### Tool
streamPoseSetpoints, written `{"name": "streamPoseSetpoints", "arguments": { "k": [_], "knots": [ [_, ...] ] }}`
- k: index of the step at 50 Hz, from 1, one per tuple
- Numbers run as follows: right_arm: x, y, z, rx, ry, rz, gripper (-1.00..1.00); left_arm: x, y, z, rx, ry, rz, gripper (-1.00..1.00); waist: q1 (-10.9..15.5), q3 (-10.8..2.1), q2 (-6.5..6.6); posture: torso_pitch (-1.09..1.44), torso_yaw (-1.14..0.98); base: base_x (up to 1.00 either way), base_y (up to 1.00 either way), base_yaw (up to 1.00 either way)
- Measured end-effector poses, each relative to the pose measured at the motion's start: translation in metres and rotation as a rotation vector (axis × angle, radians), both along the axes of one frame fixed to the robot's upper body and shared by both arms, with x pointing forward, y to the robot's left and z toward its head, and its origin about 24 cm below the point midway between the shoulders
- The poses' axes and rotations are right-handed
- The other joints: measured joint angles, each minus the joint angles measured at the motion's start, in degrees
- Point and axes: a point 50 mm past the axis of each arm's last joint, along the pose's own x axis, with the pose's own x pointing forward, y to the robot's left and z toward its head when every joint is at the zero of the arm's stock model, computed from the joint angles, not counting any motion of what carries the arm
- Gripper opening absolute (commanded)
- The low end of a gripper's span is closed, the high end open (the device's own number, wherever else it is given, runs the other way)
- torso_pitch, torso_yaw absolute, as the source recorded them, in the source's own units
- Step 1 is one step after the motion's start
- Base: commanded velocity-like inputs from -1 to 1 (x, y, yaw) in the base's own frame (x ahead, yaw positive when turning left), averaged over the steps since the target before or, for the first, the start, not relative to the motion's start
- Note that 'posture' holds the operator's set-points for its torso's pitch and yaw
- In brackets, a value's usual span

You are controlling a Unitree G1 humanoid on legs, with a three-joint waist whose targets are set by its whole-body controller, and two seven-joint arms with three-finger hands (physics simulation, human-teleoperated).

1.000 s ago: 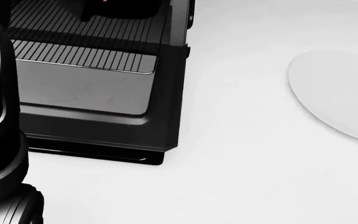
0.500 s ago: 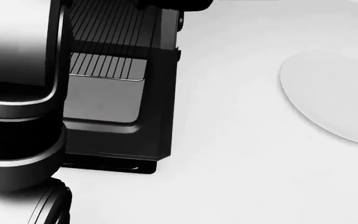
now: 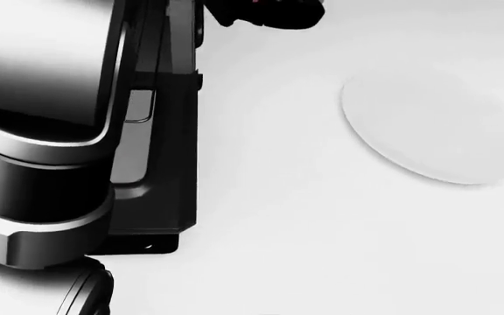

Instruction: Pick the bread from the rack and place it on the plate on the counter.

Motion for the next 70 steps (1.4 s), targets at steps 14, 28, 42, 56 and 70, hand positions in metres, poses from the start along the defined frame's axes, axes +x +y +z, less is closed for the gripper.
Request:
{"name": "streamPoseSetpoints", "arguments": {
  "k": [14, 28, 42, 56, 70],
  "knots": [
    [0.001, -0.001, -0.004, 0.004, 0.007, 0.002, 1.00, 0.018, -0.006, -0.006, -0.008, 0.014, 0.012, -1.00, -4.92, -0.93, -0.60, 0.00, -0.43, 0.00, 0.00, 0.00],
    [0.002, -0.001, -0.009, 0.007, 0.011, -0.003, 1.00, 0.049, -0.021, -0.016, -0.011, 0.028, 0.021, -1.00, -8.80, -1.71, -1.00, 0.00, -0.50, 0.00, 0.00, 0.00],
    [0.004, 0.001, -0.010, 0.008, 0.010, 0.002, 1.00, 0.068, -0.029, -0.035, -0.029, 0.042, 0.021, -1.00, -12.41, -2.70, -1.40, 0.00, -0.57, 0.00, 0.00, 0.00],
    [0.000, 0.000, -0.011, 0.009, 0.013, -0.005, 1.00, 0.077, -0.026, -0.067, -0.031, 0.105, 0.032, -1.00, -15.93, -3.09, -1.45, 0.00, -0.64, 0.00, 0.00, 0.00],
    [0.002, 0.001, -0.014, 0.013, 0.018, -0.002, 1.00, 0.081, -0.022, -0.082, -0.051, 0.119, 0.057, -1.00, -19.47, -3.64, -1.29, 0.00, -0.71, 0.00, 0.00, 0.00]
  ]
}}
